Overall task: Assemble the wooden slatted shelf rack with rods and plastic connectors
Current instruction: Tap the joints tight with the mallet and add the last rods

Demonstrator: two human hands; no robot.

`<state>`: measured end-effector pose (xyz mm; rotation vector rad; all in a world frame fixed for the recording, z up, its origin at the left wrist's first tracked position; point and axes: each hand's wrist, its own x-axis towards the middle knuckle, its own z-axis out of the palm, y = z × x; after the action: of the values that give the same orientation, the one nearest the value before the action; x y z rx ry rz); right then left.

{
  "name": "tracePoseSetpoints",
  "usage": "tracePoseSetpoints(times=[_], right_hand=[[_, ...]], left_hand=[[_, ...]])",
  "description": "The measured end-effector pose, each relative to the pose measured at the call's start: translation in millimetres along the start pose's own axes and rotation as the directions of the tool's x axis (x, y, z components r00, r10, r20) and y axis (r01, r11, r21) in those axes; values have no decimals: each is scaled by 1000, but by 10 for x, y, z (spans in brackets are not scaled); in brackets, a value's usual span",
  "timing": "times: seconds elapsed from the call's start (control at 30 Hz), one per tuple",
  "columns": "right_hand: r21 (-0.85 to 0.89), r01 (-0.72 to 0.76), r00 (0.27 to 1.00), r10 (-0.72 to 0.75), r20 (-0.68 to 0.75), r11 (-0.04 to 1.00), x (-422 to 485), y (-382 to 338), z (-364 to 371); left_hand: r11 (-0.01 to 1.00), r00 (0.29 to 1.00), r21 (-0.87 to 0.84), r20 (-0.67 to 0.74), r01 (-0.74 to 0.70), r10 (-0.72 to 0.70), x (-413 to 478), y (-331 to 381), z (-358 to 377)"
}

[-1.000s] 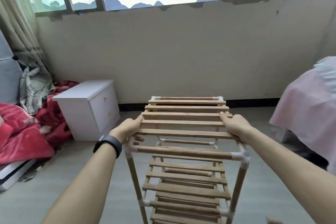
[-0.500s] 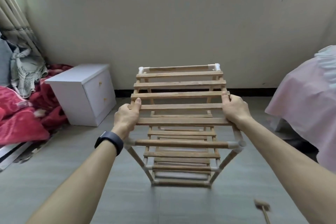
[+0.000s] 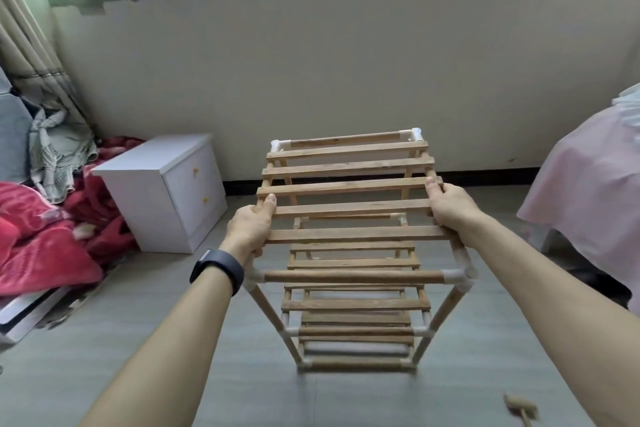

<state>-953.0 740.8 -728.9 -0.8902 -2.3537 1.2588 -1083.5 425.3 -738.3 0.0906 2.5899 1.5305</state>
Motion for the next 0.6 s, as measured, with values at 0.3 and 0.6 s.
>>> tracePoseSetpoints(times=[0.3,0.6], right_hand=[[420,-246,969,235,78,873,-152,-144,296],[467,-404,887,210,412,787,-562,-207,329]], left_hand=[[801,977,594,-121,-72,177,113,280,-41],[703,791,448,547,-552,272,-905,756,452]])
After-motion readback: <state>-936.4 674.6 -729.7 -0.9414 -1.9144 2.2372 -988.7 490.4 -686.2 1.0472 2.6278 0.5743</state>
